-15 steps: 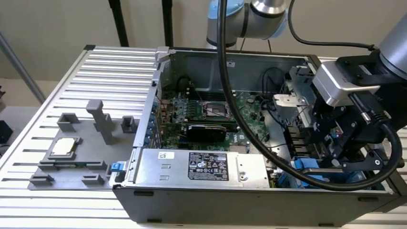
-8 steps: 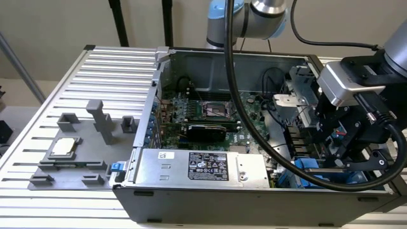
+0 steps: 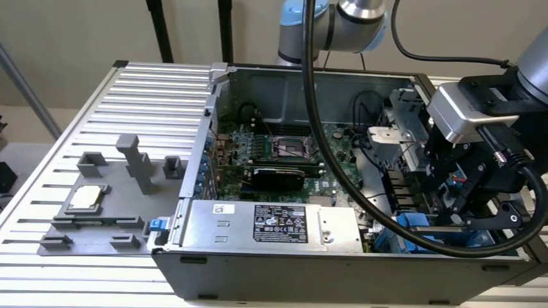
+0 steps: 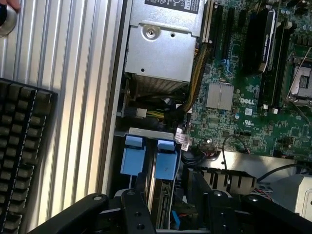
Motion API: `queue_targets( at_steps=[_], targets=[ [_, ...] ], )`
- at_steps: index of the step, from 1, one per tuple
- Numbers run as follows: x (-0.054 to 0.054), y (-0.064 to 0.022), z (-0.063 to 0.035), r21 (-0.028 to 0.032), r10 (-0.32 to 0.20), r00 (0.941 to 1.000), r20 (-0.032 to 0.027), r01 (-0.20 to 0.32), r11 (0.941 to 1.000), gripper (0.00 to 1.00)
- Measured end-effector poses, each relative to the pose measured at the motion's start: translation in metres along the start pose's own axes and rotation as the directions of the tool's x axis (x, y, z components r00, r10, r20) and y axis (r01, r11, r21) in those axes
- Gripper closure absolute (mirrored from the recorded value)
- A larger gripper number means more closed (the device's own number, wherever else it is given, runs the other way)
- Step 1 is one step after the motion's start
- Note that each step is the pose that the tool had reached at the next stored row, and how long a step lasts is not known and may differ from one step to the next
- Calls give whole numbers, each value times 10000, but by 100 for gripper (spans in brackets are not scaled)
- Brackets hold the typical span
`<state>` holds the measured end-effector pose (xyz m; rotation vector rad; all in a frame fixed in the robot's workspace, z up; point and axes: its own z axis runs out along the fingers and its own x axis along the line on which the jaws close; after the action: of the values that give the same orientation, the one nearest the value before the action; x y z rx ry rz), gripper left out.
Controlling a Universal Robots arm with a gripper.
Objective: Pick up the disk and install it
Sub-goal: 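Insert the first disk wire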
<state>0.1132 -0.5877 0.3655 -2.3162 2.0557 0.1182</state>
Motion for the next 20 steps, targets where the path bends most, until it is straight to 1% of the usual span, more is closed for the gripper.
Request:
queue_targets(
  at_steps=[3,4,20],
  targets=[
    [0,0,0,0,0,10000,0,0,10000,0],
    [0,0,0,0,0,10000,-1,0,10000,100],
    [0,0,0,0,0,10000,0,0,10000,100]
  ],
)
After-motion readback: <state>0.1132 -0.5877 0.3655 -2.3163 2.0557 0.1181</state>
